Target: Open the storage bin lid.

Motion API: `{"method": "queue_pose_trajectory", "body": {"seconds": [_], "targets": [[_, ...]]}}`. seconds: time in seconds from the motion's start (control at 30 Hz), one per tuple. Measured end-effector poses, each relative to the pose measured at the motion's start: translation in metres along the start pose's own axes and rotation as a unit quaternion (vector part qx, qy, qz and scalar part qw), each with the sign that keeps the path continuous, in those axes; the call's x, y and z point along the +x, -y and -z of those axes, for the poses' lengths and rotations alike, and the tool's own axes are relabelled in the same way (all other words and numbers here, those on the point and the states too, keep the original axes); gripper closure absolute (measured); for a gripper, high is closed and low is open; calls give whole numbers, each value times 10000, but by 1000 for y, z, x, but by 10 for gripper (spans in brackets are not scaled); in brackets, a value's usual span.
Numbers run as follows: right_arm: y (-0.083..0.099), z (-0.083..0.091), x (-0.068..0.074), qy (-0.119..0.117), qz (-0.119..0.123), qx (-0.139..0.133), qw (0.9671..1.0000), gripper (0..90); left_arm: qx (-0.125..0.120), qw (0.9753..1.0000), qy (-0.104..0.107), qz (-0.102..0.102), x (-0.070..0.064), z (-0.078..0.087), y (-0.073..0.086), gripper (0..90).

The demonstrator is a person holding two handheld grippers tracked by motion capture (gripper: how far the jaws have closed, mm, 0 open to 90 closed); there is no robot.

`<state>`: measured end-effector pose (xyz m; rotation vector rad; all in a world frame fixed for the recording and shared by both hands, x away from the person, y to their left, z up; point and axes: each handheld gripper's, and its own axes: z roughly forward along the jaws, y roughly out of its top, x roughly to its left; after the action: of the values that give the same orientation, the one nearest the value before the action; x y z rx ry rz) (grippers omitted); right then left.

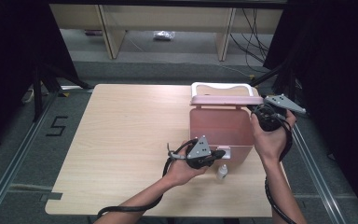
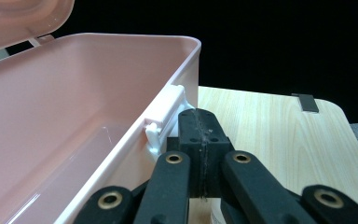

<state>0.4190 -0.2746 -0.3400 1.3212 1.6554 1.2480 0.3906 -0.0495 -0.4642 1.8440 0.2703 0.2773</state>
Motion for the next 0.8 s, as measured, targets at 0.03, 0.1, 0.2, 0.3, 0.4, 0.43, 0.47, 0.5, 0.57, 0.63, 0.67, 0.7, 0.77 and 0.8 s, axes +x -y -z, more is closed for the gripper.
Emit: {"method": "queue_pose_trajectory", "body": {"seconds": [0.03, 0.1, 0.2, 0.3, 0.4, 0.43, 0.47, 0.5, 0.57, 0.63, 0.67, 0.7, 0.77, 0.8], "targets": [[0, 0, 0, 0, 0, 0, 10000, 900, 3, 10000, 0, -2, 0, 0, 0, 896], [0, -2, 0, 50, -61, -2, 10000, 900, -3, 10000, 1, 7, 0, 0, 0, 896], [0, -4, -1, 51, -23, -25, 10000, 900, -2, 10000, 1, 15, 0, 0, 0, 896], [-1, -5, 0, 96, -78, -1, 9999, 900, -2, 10000, 1, 6, 0, 0, 0, 896], [-2, -6, -1, 116, -53, -36, 9999, 900, 0, 10000, 0, 5, 0, 0, 0, 896], [-2, -7, -1, 116, -30, -58, 9999, 900, 1, 10000, 0, 3, 0, 0, 0, 896], [-2, -7, -1, 116, -30, -58, 9999, 900, 0, 10000, 0, 2, 0, 0, 0, 896], [-2, -7, 0, 144, -115, -65, 9998, 900, -1, 10000, -1, 5, 0, 0, 0, 896], [-3, -9, -1, 171, -33, -113, 9998, 900, -2, 10000, -2, 8, 0, 0, 0, 896], [-3, -10, -2, 150, 6, -131, 9998, 900, -3, 10000, 0, 7, 0, 0, 0, 896], [-4, -10, -2, 165, -26, -133, 9998, 900, -2, 10000, 0, 7, 0, 0, 0, 896], [-4, -11, -1, 168, -35, -126, 9998, 900, 0, 10000, 1, 7, 0, 0, 0, 896], [-4, -11, -1, 185, -64, -125, 9997, 900, 1, 10000, 2, 4, 0, 0, 0, 896], [-5, -12, -1, 210, -44, -128, 9997, 900, 3, 10000, 2, 5, 0, 0, 0, 896]]}}
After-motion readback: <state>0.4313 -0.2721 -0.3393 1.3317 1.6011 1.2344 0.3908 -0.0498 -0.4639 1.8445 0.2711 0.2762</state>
